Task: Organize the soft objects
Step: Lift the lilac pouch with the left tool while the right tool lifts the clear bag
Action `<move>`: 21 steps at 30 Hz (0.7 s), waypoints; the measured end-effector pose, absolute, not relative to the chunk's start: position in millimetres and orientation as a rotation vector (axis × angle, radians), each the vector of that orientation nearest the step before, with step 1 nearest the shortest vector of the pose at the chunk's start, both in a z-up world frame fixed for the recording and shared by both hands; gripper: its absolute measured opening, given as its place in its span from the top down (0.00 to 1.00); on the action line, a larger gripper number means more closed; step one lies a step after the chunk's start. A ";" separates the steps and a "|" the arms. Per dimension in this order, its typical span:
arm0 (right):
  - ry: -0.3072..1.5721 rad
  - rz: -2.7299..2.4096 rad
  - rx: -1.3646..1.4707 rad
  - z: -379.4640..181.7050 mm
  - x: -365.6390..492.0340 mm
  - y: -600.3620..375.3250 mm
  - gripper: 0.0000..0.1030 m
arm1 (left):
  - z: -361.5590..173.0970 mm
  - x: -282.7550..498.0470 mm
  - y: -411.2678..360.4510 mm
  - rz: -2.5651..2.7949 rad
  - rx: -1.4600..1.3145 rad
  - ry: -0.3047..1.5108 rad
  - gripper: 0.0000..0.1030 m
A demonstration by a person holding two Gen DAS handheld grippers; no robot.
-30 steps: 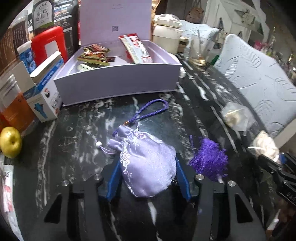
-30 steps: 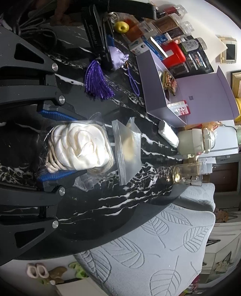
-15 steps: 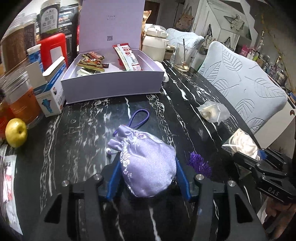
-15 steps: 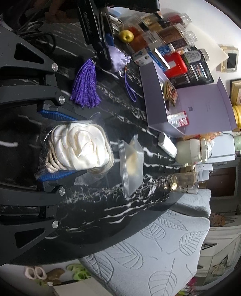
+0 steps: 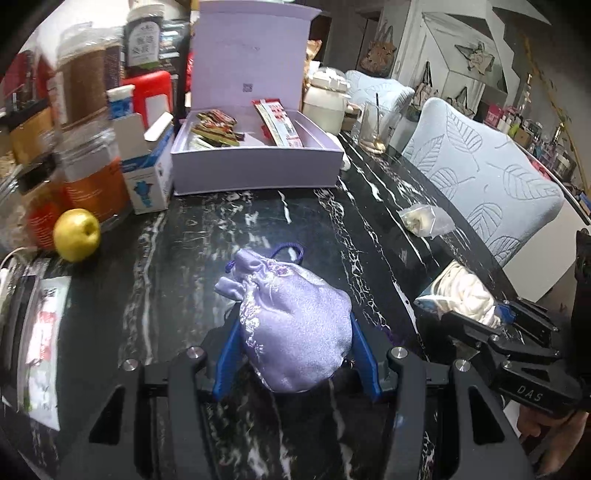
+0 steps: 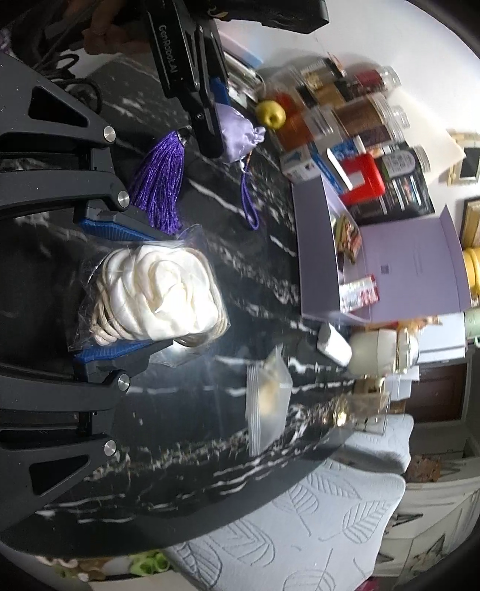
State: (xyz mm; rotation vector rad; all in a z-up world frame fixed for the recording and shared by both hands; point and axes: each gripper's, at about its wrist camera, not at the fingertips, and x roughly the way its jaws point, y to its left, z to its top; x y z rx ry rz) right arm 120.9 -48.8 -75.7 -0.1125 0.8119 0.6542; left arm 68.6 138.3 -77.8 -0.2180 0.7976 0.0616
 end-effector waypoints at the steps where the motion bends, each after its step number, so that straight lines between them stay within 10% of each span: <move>1: 0.811 0.666 -0.110 -74.4 119.0 -46.5 0.56 | -75.9 66.5 139.8 0.065 -0.222 0.793 0.48; 21: 0.727 0.878 -0.129 -34.5 97.6 3.5 0.56 | -26.7 33.4 162.4 0.151 -0.226 0.673 0.48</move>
